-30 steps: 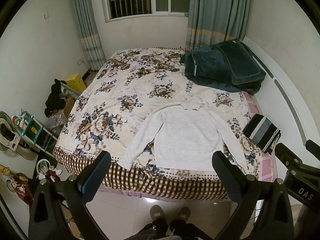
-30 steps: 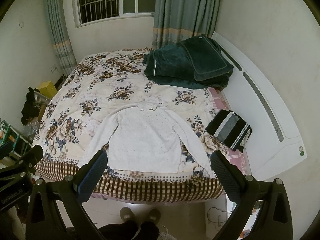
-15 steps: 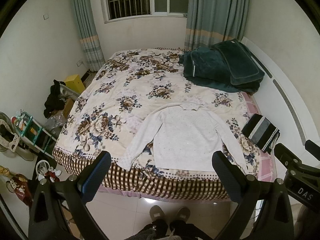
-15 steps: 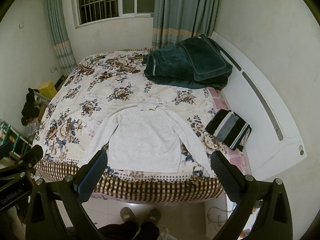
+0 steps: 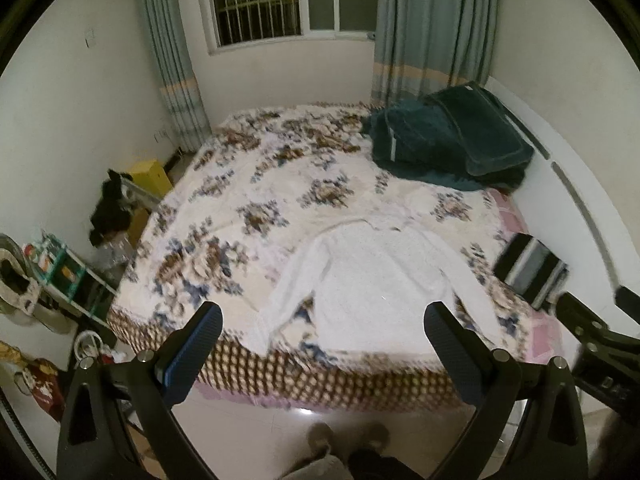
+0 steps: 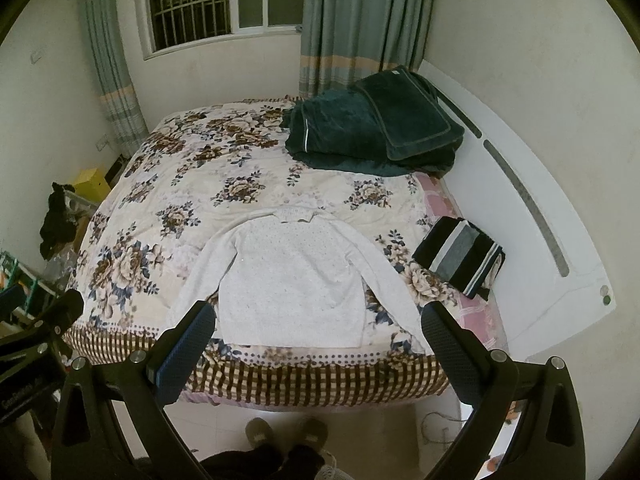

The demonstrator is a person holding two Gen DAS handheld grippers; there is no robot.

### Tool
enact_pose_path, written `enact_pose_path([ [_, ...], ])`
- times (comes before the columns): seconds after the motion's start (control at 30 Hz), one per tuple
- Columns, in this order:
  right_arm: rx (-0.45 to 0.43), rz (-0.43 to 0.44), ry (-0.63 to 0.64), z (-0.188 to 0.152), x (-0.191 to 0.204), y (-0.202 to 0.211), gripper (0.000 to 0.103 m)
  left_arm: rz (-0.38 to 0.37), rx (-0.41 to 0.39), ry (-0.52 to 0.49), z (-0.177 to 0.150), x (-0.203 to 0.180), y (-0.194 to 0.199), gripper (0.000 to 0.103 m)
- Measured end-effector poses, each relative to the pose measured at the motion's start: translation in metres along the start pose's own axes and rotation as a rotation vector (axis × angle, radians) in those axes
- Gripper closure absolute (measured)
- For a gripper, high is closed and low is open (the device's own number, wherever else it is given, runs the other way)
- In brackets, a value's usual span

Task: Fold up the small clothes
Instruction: 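Lower the right tool to the sweater sleeve and close on its cuff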

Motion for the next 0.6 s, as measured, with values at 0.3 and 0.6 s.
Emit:
enact_pose_path([
  [0.3,0.174,-0.087,-0.166,-0.018,-0.032,-0.14,0.0,0.123,-0.031,-0.04,0.016,0.038,-0.125,0.0],
  [0.6,0.466,-0.183,-0.441,-0.106,-0.166,-0.36,0.0,0.191,0.141,-0.065,-0.019,0.03,-0.285,0.0],
])
Point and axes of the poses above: each gripper's, at about its wrist camera, not at the fingertips, and y roughly against the way its jaws point, x to its left, z to its top, the point moved 10 cm from there along -y, roughly the way its jaws point, and after that the axes turned 10 degrees about -z, right-handed, at the moved point
